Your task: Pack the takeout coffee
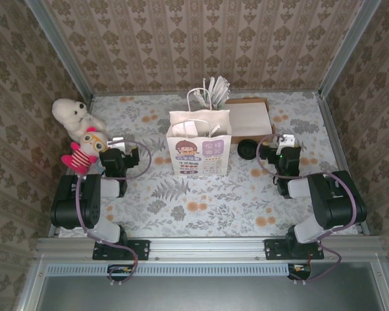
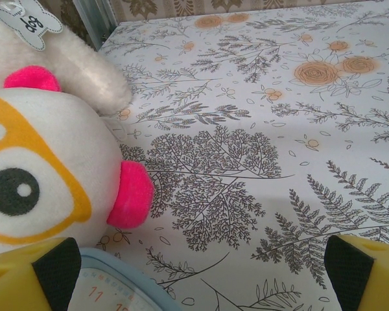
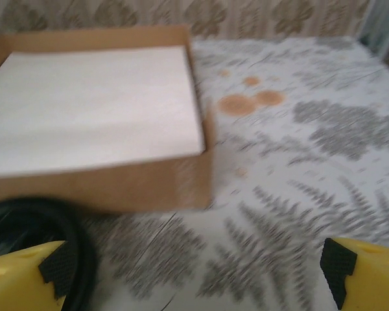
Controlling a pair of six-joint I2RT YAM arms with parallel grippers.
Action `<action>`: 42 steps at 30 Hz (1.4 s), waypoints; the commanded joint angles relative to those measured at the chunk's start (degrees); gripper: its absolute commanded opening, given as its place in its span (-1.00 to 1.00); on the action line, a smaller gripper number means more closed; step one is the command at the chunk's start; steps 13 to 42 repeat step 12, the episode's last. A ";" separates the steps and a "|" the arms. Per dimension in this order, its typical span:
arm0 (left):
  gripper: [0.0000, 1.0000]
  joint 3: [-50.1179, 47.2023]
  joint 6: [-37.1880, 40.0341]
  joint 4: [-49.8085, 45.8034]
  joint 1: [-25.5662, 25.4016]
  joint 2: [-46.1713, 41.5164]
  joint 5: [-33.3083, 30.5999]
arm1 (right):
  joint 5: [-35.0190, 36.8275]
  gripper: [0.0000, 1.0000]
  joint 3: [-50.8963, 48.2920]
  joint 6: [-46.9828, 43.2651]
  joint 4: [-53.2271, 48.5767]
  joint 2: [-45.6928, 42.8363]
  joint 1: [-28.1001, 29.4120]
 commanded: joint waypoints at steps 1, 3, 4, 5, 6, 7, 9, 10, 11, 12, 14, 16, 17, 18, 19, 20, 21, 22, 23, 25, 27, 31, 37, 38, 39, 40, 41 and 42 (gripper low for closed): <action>1.00 1.04 0.64 1.50 -0.10 -0.40 0.38 | -2.10 1.00 1.57 0.17 -2.91 -0.60 -0.75; 1.00 1.05 0.59 1.48 0.00 -0.39 0.47 | -4.13 1.00 1.73 -0.29 -3.29 -0.60 -1.05; 1.00 1.10 0.59 1.47 -0.03 -0.39 0.45 | -4.48 1.00 1.81 -0.38 -3.42 -0.61 -1.05; 1.00 1.18 0.59 1.37 -0.04 -0.37 0.46 | -4.54 1.00 1.81 -0.34 -3.45 -0.65 -1.13; 1.00 1.21 0.52 1.24 0.00 -0.26 0.63 | -4.51 1.00 1.81 -0.35 -3.36 -0.66 -1.14; 1.00 1.31 0.46 1.11 0.04 -0.23 0.85 | -4.49 1.00 1.81 -0.39 -3.43 -0.65 -1.14; 1.00 1.31 0.40 1.02 0.29 -0.34 1.29 | -4.50 1.00 1.83 -0.37 -3.35 -0.62 -1.14; 1.00 1.22 0.48 1.06 0.32 -0.40 1.26 | -4.50 1.00 1.73 -0.42 -3.35 -0.66 -1.14; 1.00 1.18 0.55 1.19 0.33 -0.33 1.29 | -4.49 1.00 1.73 -0.39 -3.35 -0.74 -1.14; 1.00 1.05 0.59 1.35 0.28 -0.39 1.31 | -4.49 1.00 1.74 -0.39 -3.40 -0.73 -1.14; 1.00 1.05 0.59 1.35 0.28 -0.39 1.31 | -4.49 1.00 1.74 -0.39 -3.40 -0.73 -1.14; 1.00 1.05 0.59 1.35 0.28 -0.39 1.31 | -4.49 1.00 1.74 -0.39 -3.40 -0.73 -1.14; 1.00 1.05 0.59 1.35 0.28 -0.39 1.31 | -4.49 1.00 1.74 -0.39 -3.40 -0.73 -1.14; 1.00 1.05 0.59 1.35 0.28 -0.39 1.31 | -4.49 1.00 1.74 -0.39 -3.40 -0.73 -1.14; 1.00 1.05 0.59 1.35 0.28 -0.39 1.31 | -4.49 1.00 1.74 -0.39 -3.40 -0.73 -1.14; 1.00 1.05 0.59 1.35 0.28 -0.39 1.31 | -4.49 1.00 1.74 -0.39 -3.40 -0.73 -1.14; 1.00 1.05 0.59 1.35 0.28 -0.39 1.31 | -4.49 1.00 1.74 -0.39 -3.40 -0.73 -1.14; 1.00 1.05 0.59 1.35 0.28 -0.39 1.31 | -4.49 1.00 1.74 -0.39 -3.40 -0.73 -1.14; 1.00 1.05 0.59 1.35 0.28 -0.39 1.31 | -4.49 1.00 1.74 -0.39 -3.40 -0.73 -1.14; 1.00 1.05 0.59 1.35 0.28 -0.39 1.31 | -4.49 1.00 1.74 -0.39 -3.40 -0.73 -1.14; 1.00 1.05 0.59 1.35 0.28 -0.39 1.31 | -4.49 1.00 1.74 -0.39 -3.40 -0.73 -1.14; 1.00 1.05 0.59 1.35 0.28 -0.39 1.31 | -4.49 1.00 1.74 -0.39 -3.40 -0.73 -1.14; 1.00 1.05 0.59 1.35 0.28 -0.39 1.31 | -4.49 1.00 1.74 -0.39 -3.40 -0.73 -1.14; 1.00 1.05 0.59 1.35 0.28 -0.39 1.31 | -4.49 1.00 1.74 -0.39 -3.40 -0.73 -1.14; 1.00 1.05 0.59 1.35 0.28 -0.39 1.31 | -4.49 1.00 1.74 -0.39 -3.40 -0.73 -1.14; 1.00 1.05 0.59 1.35 0.28 -0.39 1.31 | -4.49 1.00 1.74 -0.39 -3.40 -0.73 -1.14; 1.00 1.05 0.59 1.35 0.28 -0.39 1.31 | -4.49 1.00 1.74 -0.39 -3.40 -0.73 -1.14; 1.00 1.05 0.59 1.35 0.28 -0.39 1.31 | -4.49 1.00 1.74 -0.39 -3.40 -0.73 -1.14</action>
